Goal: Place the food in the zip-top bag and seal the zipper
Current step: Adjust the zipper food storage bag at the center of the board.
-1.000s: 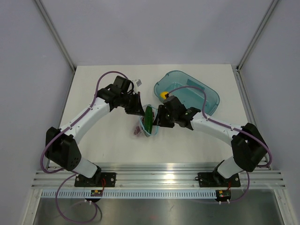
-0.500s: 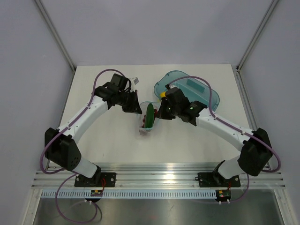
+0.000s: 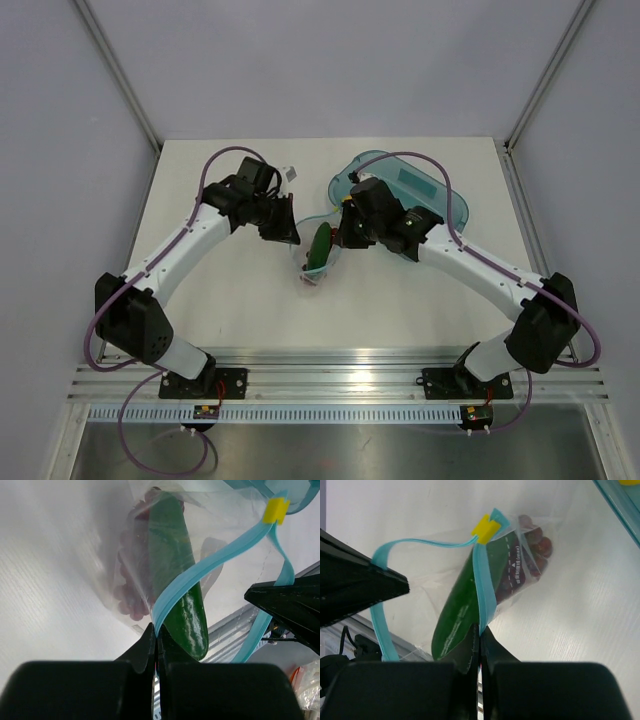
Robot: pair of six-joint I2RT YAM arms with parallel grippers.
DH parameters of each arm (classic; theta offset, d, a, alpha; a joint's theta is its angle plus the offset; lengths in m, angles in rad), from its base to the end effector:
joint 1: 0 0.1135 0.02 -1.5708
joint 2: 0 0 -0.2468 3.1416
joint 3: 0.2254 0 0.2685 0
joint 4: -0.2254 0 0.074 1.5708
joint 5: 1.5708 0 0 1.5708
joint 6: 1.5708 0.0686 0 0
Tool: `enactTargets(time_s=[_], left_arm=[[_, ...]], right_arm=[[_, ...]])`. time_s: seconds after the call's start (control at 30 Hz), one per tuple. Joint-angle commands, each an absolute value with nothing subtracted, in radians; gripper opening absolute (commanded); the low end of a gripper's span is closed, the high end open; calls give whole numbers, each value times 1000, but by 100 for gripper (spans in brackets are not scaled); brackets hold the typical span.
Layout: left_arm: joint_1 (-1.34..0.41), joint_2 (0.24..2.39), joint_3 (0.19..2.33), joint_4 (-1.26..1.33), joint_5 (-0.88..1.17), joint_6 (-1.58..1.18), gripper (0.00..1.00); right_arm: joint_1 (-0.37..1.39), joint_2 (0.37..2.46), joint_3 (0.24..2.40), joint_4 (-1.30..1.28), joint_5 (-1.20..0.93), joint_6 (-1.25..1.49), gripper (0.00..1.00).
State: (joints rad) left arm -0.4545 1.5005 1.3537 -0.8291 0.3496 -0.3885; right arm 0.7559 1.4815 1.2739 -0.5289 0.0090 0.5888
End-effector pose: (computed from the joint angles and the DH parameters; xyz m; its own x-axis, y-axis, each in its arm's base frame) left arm 0.3023 -0.1739 0.2661 -0.9102 0.0487 -0.4112 0.2595 0.8410 -0.4748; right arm 0.2712 0.2548 0.2683 -0.7847 0.0235 -0.6194 -0.2949 0.8648 0.4064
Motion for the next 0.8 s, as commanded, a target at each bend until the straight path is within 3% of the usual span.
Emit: enactTargets(time_s=[0.0,0.27,0.57,0.77], left_arm=[[-521,1482,1405,-798,353,-387,0],[-560,1539,1315,-732,393,-429,0],[-561,1479,1483,-811,423,-411,0],[-555,1477,1508,-813,393,-425,0]], right_arm=[[770,1469,1342,-489,5,557,0],[772,1638,1324,-528,6,535,0],[778,1464,1400,-549,31,528,0],[776,1428,1342,-529,69,537,0]])
